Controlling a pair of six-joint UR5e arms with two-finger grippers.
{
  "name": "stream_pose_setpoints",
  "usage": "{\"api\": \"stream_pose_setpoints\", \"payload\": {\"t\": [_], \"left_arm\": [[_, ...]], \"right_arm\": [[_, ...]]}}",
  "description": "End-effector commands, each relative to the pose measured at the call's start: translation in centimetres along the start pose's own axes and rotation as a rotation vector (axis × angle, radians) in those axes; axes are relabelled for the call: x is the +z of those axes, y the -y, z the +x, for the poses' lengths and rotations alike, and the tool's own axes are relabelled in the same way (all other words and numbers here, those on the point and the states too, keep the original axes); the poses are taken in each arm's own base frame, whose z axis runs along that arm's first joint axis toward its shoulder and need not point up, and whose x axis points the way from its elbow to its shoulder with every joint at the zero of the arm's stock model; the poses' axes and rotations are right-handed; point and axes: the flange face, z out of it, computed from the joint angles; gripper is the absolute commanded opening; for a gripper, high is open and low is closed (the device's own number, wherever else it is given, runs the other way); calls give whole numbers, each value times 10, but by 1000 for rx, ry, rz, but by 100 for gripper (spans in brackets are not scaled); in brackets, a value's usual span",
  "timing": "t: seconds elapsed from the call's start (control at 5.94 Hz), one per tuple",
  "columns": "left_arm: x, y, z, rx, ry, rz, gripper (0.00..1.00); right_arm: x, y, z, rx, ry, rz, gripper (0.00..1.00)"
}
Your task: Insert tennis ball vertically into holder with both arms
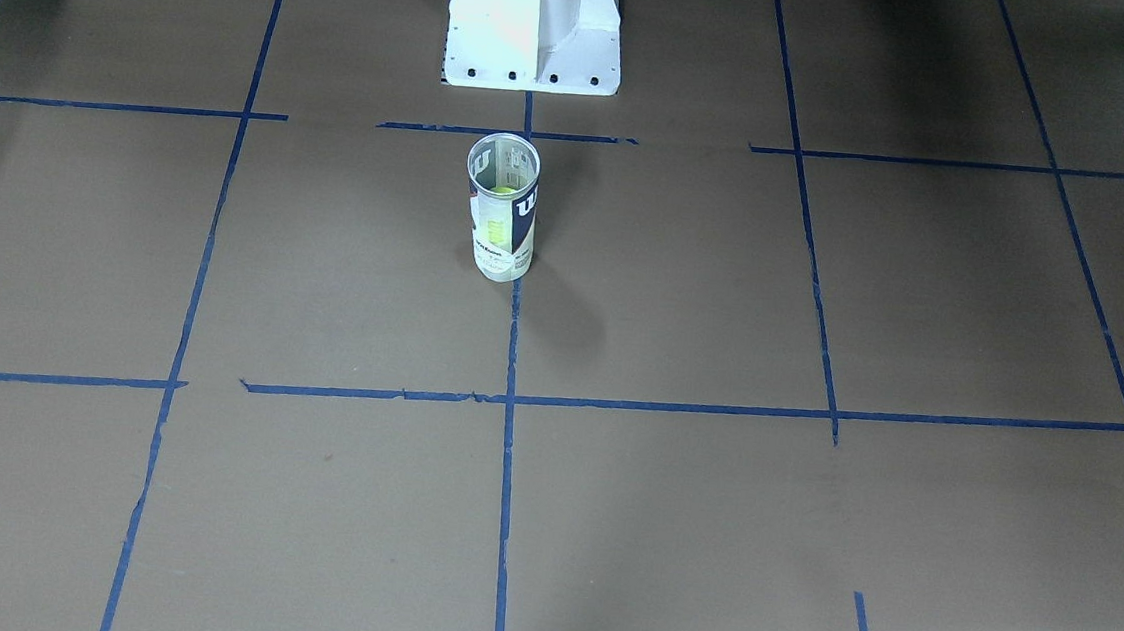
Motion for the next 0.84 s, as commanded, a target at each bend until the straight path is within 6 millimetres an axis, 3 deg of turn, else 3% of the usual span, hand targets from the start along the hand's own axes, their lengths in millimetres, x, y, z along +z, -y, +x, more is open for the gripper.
{"api": "stream_pose_setpoints", "payload": {"t": [0.0, 0.67], "left_arm": [[1, -2, 0, -1, -1, -2, 100], [3, -2, -2, -4, -2, -5, 100]], "right_arm": [[2, -1, 0, -2, -1, -3, 100], [4, 4, -6, -11, 2, -6, 100]]}}
